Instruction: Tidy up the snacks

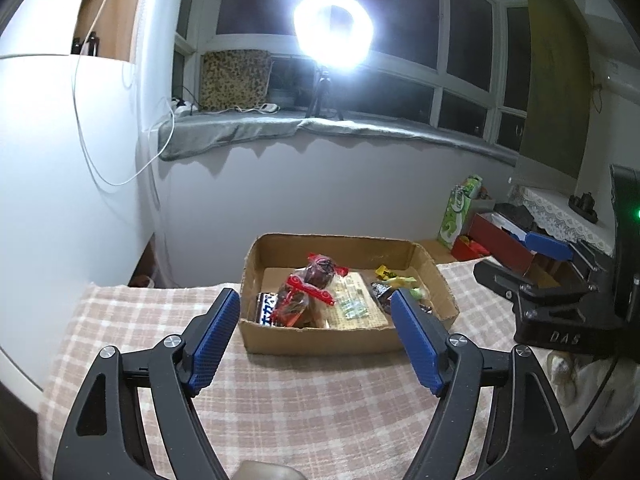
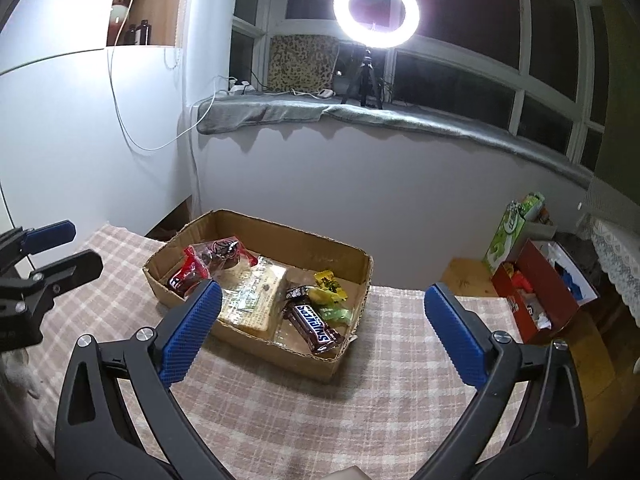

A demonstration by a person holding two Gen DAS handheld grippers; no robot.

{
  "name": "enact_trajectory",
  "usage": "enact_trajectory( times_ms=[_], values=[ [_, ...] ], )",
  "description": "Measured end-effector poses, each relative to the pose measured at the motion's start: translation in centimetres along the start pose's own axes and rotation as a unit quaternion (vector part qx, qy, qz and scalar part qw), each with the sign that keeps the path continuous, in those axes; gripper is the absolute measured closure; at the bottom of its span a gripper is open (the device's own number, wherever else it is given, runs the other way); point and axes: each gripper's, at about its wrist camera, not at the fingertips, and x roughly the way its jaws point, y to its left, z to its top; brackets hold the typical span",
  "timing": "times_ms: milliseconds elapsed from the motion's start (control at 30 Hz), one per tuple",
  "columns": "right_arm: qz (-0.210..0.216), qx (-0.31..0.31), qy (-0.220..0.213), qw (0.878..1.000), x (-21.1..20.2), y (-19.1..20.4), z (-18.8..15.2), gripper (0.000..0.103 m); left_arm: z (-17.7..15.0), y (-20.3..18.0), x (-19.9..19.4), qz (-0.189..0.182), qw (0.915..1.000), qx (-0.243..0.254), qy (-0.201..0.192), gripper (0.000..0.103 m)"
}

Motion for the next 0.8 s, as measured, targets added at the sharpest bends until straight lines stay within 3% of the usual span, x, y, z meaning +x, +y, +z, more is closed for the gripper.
enact_trajectory(
  times_ms=[133,300,800],
  values=[
    [0.004,-0.007,0.003,1.000,-0.1,0.3,-0.7,0.000,-0.6,0.1,-0.1,0.015,0.9998,0.008,0.004,0.025],
    [-0.010,-0.020,0.003,1.000,-0.1,0.6,-1.2,0.000,-1.0,0.1,0.0,0.018,0.9998,0.005,0.011,0.025],
    [0.002,-0.019,0.007,1.000,0.0,0.8,-1.6,0.000,-1.8,-0.1,0.4,0.017,0.9996,0.005,0.021,0.025]
  ],
)
